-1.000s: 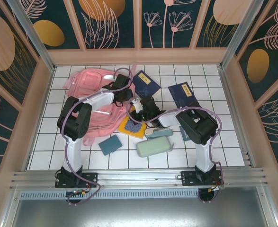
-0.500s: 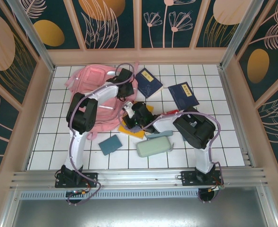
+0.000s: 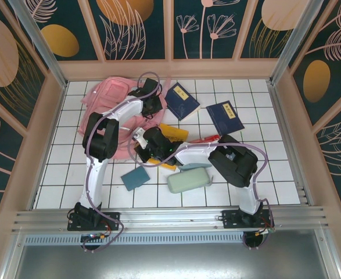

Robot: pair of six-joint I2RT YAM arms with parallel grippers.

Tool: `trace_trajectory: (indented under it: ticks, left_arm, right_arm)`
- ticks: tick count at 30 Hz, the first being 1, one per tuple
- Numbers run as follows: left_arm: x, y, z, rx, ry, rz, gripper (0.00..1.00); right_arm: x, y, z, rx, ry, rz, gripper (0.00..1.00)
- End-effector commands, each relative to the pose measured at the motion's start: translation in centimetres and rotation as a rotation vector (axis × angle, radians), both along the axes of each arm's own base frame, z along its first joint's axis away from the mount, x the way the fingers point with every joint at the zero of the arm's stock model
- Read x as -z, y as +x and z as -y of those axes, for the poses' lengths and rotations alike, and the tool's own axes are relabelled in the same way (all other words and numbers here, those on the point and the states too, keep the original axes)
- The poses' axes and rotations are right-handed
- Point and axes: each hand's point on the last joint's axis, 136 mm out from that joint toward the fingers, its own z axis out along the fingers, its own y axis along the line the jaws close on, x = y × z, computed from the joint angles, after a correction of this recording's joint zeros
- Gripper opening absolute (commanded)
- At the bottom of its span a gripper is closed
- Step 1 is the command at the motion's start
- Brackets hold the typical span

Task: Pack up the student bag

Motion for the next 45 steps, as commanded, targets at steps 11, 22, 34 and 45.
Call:
trace_trajectory:
  ticks: [11, 22, 34, 45]
  left_arm:
    - [-12.0, -6.9, -7.2, -0.127, 0.024, 0.273, 0.29]
    - [-15.6, -17.1, -15.5, -0.327, 0.075, 0.414, 0.52]
    - [-14.7, -20.2, -17.4, -0.349, 0.11, 0.393, 0.53]
    - [-8.7, -22.8, -15.9, -0.272, 0.03, 0.27, 0.47]
  right_arm:
    - [0.7, -3.0, -3.5, -0.077, -0.003, -0.015, 0.0]
    - [2.8, -2.9, -3.8, 0.246, -0.152, 0.164, 0.08]
    - [-2.6, -8.1, -3.3, 0.04, 0.081, 0.082, 0.38]
    - [-3.9, -3.1, 4.1, 0.221, 0.205, -0.071, 0.45]
